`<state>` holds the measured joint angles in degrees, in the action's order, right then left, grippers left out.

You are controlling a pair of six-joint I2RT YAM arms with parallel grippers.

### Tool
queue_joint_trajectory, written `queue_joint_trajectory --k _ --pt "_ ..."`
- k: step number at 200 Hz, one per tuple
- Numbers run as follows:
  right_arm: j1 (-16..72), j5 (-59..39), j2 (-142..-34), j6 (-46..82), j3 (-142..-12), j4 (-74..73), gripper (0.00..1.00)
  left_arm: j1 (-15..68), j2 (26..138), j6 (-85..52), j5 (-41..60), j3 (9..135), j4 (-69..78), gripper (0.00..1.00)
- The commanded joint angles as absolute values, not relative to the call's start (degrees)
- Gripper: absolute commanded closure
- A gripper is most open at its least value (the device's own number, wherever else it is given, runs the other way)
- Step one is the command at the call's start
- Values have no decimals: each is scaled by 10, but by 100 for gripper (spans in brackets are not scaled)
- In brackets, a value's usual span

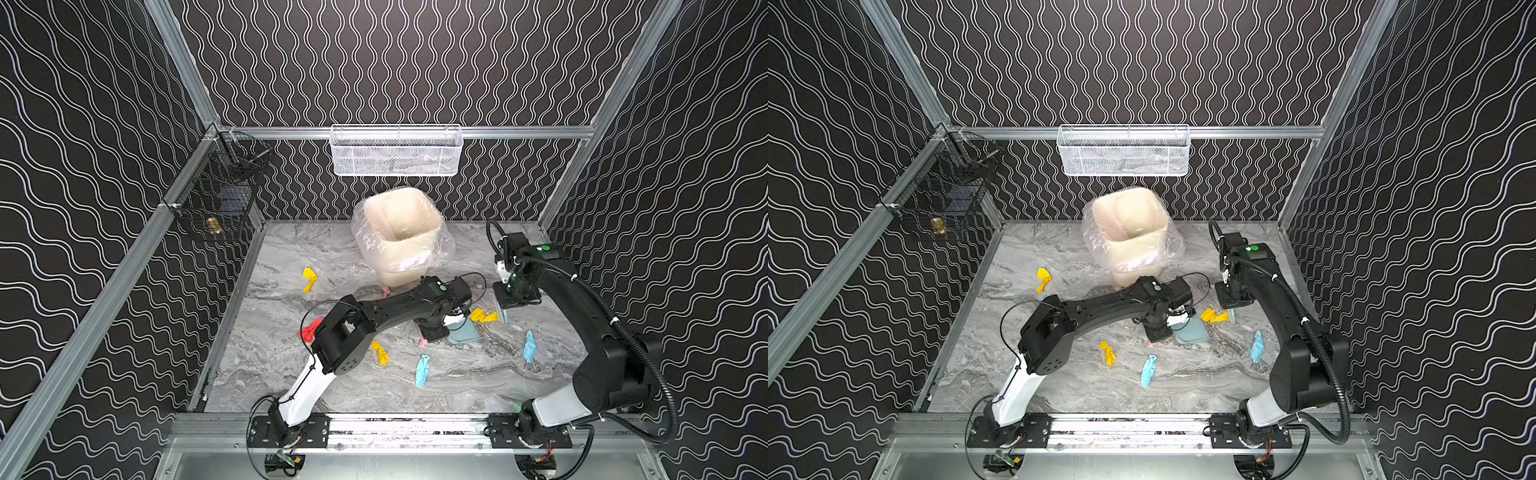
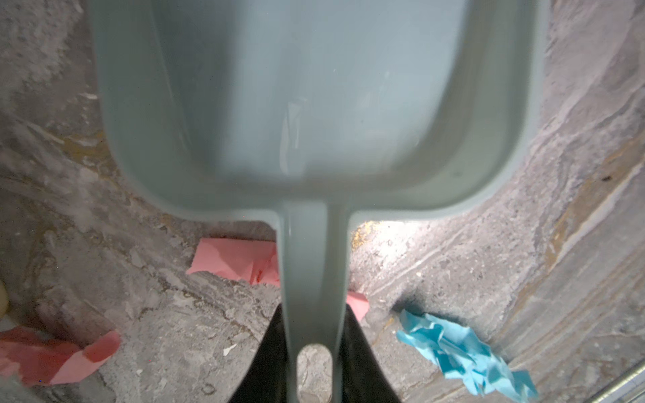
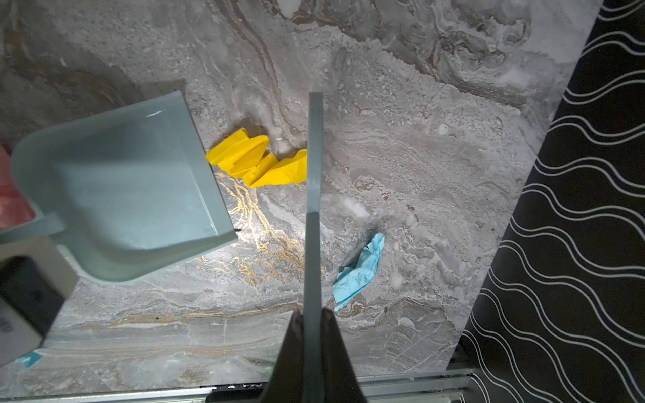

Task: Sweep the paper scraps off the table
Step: 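Sweep the yellow scraps into the dustpan with the right gripper's brush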

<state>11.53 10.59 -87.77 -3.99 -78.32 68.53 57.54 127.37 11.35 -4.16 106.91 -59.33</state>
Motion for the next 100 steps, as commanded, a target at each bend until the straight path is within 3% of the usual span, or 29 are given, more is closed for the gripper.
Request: queue_joint_trajectory --k 1,100 --pt "126 72 -872 -51 -781 682 100 571 1277 120 -49 1073 -614 100" --pt "192 -36 -854 -37 -788 685 100 556 1254 104 -53 1029 -568 100"
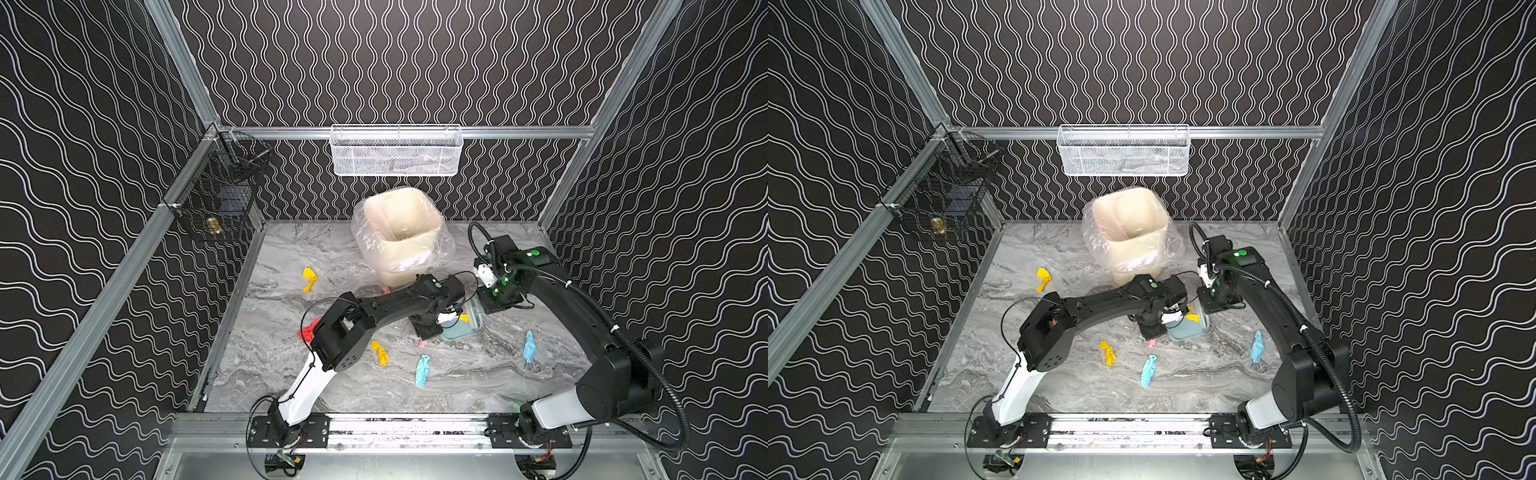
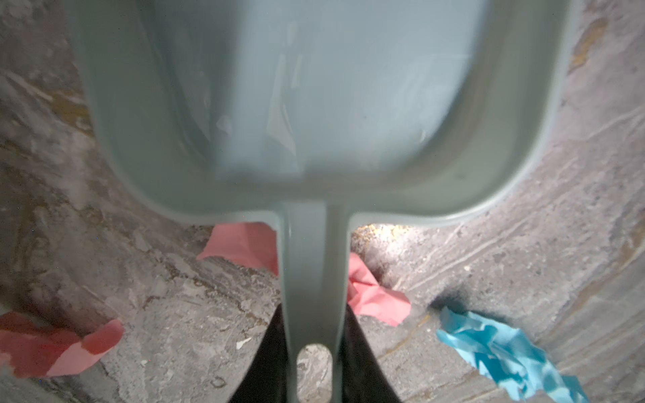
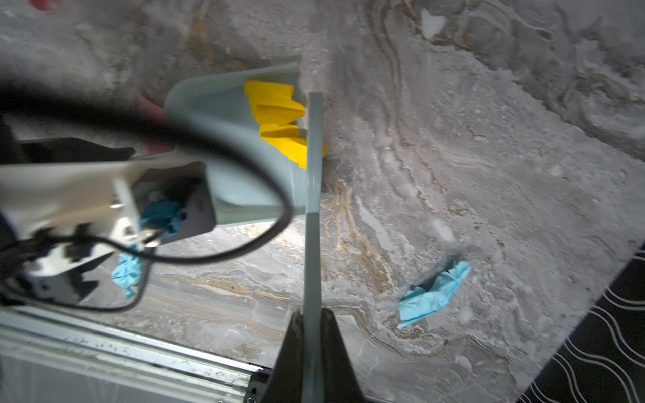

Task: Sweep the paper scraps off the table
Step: 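Sweep the yellow scraps into the dustpan with the right gripper's brush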

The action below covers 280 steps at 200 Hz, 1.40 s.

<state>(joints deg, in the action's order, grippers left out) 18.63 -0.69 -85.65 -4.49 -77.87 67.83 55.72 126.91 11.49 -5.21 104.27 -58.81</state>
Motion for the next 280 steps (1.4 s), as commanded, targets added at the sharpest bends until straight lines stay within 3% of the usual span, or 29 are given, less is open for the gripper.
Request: queue_joint_trajectory --k 1,65,87,150,280 --pt "192 -35 -854 -37 -788 686 100 556 1254 103 -53 1028 -567 100" --pt "169 -28 -825 -27 -840 715 100 549 1200 81 -50 952 -489 100" --pt "160 17 -818 -20 -836 695 100 548 1205 83 -47 951 -489 100" --pt "153 66 -904 -12 -831 623 100 548 1229 95 -33 975 -495 100" --pt "200 -62 -877 -22 -825 646 100 546 1248 100 -38 1001 -510 100"
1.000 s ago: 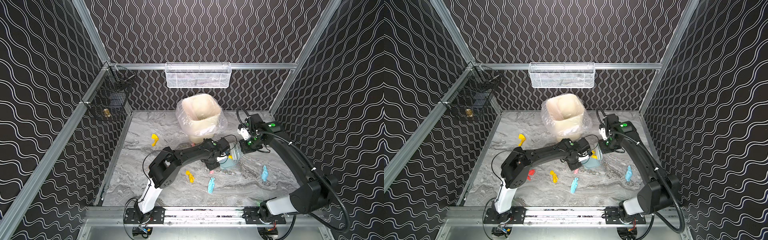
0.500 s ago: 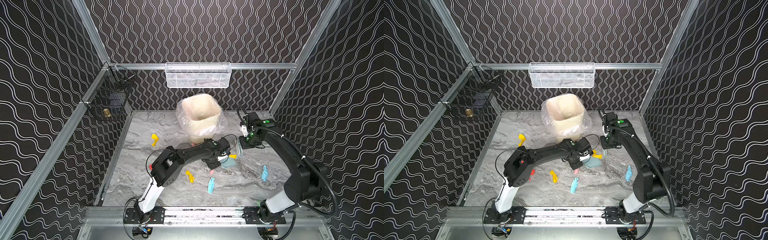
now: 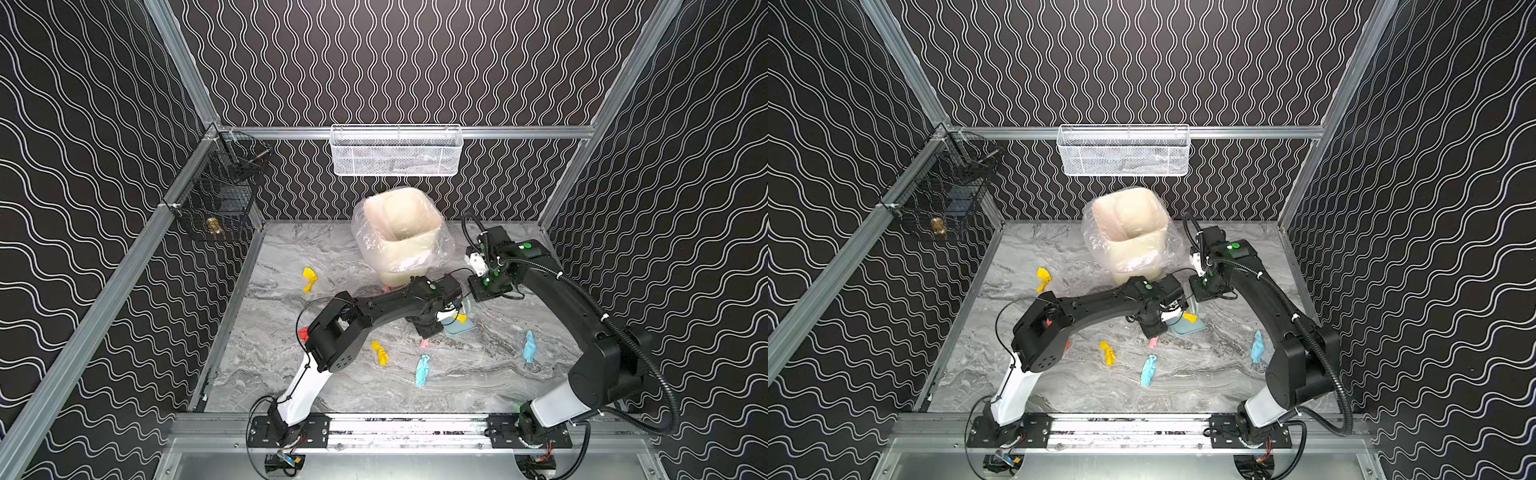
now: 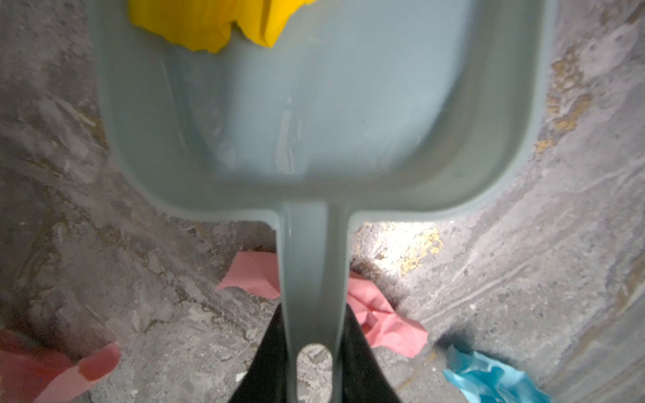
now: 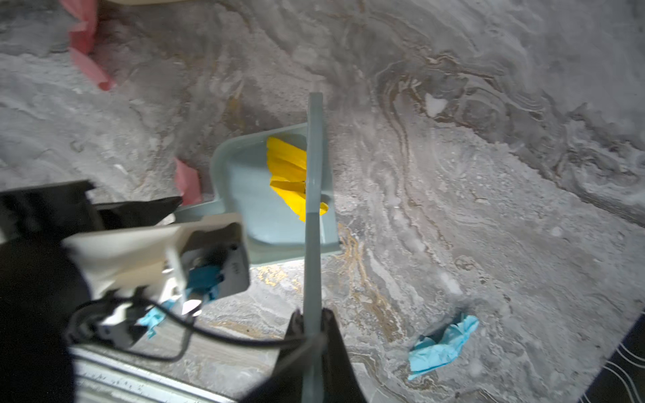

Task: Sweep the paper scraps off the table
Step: 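Sweep the yellow scraps into the dustpan with the right gripper's brush, then lift the dustpan toward the bin with the left gripper while the right draws back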

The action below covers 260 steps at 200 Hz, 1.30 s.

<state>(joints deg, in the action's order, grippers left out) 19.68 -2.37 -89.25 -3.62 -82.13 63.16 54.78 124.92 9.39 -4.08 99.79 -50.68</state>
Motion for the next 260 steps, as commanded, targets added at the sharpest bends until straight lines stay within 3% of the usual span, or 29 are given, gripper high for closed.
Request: queue_joint_trajectory --k 1,42,104,146,260 --pt "200 -61 -877 -21 -825 647 100 546 1248 100 -38 1001 -510 100" --pt "188 -7 -866 -17 -847 683 100 544 1220 92 -40 976 -488 100" --pt "105 -76 -821 -13 -941 699 100 543 1137 79 -47 921 -454 100" --pt "30 -115 -790 -4 -937 667 100 545 1046 70 -48 877 -461 100" --pt "-11 -190 -782 34 -871 592 100 544 852 2 -138 944 -705 100"
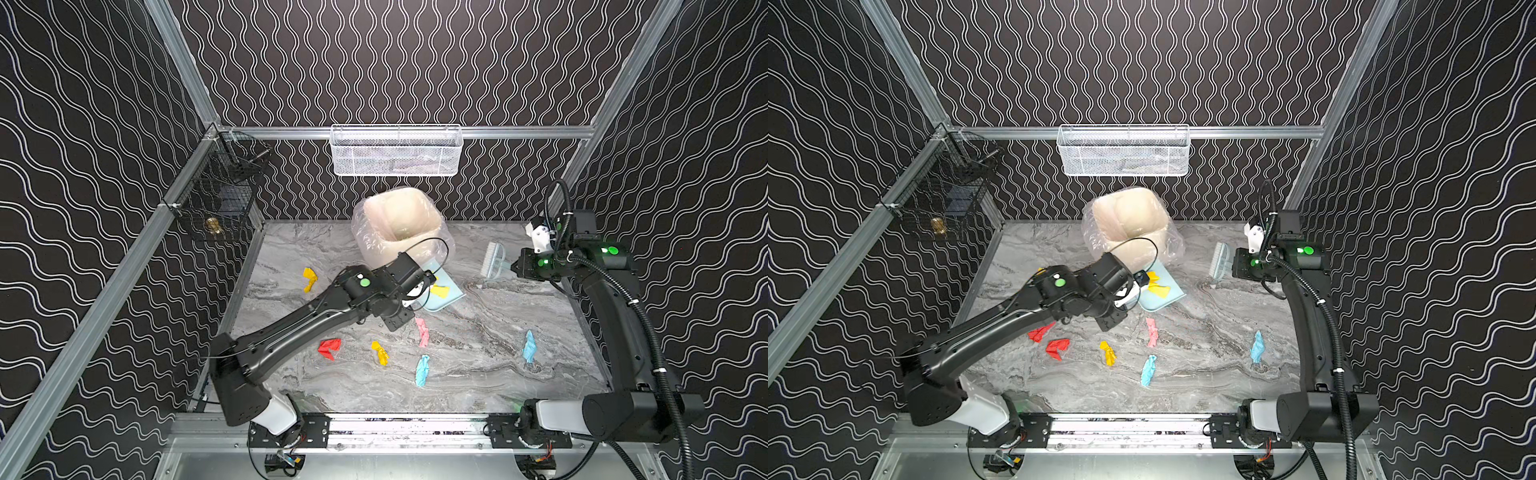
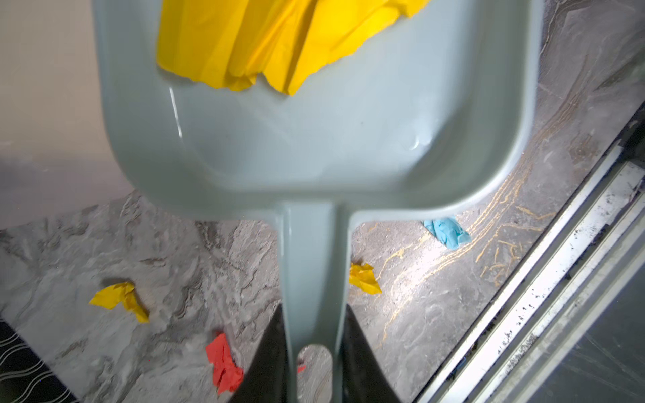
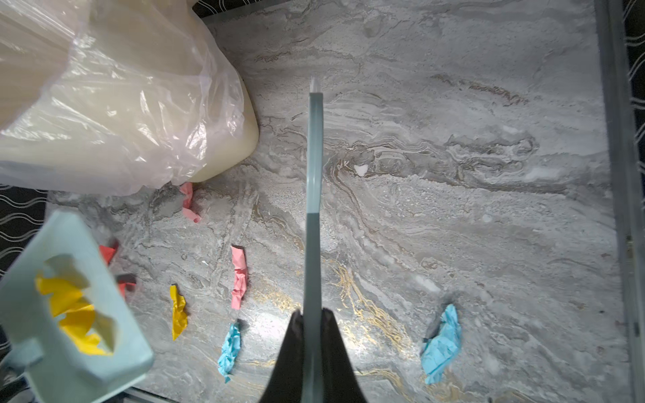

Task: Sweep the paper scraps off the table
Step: 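Lift the dustpan toward the bin with the left gripper while the right draws back, then tip the dustpan over the bagged bin with the left gripper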

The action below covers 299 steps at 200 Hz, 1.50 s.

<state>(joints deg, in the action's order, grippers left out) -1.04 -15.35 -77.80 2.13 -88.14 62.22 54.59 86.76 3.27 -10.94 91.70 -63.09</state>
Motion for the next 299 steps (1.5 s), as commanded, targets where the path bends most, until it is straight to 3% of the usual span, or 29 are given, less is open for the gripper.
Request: queue_joint_trajectory --k 1,105,213,299 --pt "-11 -191 -783 34 -871 592 100 544 852 1 -138 946 -708 100" --pt "-11 -220 -721 81 -805 591 100 452 862 -31 -190 1144 -860 100" --pt "-11 -251 -642 101 -775 618 100 355 983 -14 -241 1260 -897 100" --pt "-7 -242 -638 99 -732 623 100 353 1103 -11 -345 1389 -920 100"
